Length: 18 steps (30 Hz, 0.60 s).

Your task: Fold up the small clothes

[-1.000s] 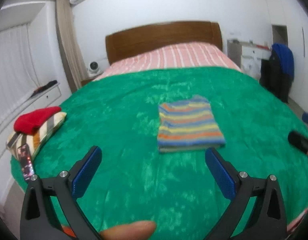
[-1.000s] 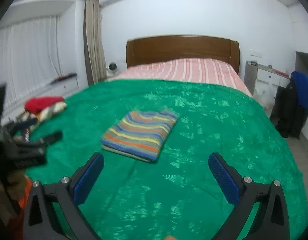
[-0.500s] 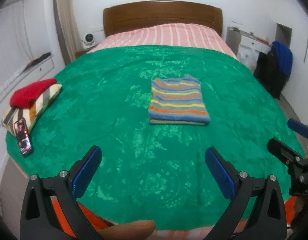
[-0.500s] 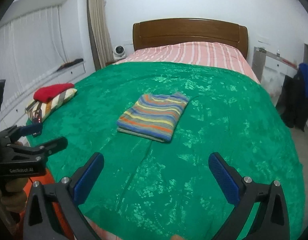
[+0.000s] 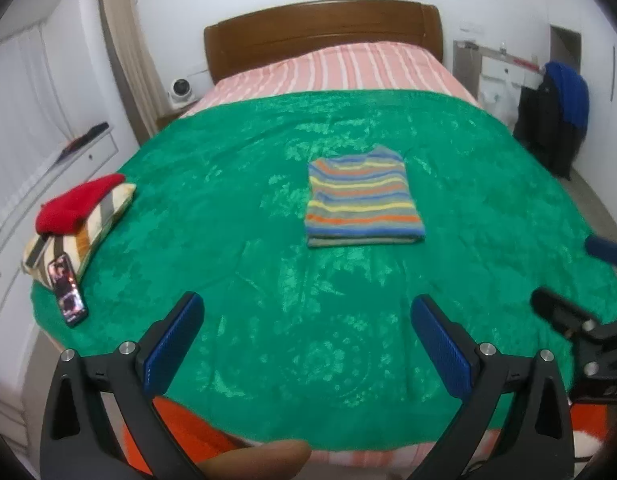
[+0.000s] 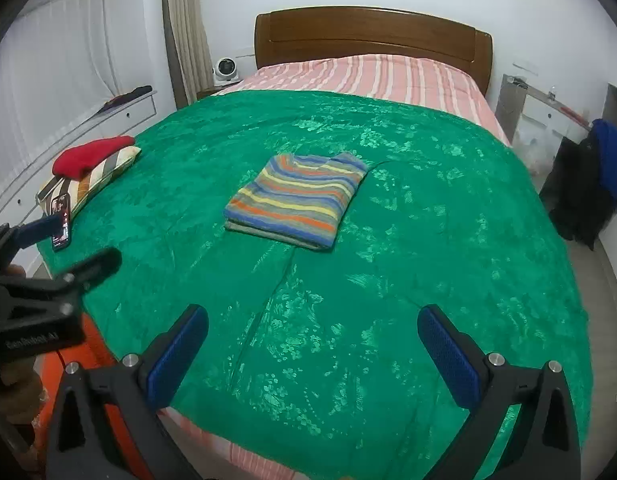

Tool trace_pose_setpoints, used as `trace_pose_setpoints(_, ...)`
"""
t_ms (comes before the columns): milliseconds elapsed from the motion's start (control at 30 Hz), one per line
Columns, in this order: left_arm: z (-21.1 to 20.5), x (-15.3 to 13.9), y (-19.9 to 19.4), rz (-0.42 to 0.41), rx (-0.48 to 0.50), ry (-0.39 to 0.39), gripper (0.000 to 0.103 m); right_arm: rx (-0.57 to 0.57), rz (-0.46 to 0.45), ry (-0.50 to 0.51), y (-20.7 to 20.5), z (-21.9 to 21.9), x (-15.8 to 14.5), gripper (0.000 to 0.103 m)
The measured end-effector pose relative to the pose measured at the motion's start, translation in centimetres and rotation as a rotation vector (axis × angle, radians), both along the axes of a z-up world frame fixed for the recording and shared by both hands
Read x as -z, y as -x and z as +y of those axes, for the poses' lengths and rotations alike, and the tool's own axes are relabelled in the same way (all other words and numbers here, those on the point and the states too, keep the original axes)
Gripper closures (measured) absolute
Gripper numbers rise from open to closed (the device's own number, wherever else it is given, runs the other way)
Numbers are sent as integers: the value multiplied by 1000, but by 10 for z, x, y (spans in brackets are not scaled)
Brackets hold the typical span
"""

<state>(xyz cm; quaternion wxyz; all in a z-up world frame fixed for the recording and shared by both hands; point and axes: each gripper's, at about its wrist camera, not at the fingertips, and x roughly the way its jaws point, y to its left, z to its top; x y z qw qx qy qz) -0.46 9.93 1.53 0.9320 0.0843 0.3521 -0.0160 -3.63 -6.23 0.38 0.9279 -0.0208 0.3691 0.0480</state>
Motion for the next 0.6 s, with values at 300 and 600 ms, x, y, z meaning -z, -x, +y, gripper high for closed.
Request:
trace_pose_setpoints(300, -7, -19, 11, -21, 43, 9, 0, 9, -80, 38, 22, 13, -49, 0)
trace_pose_setpoints(600, -3, -11, 9, -21, 51, 43, 0, 77, -19, 44, 14, -3, -27, 0)
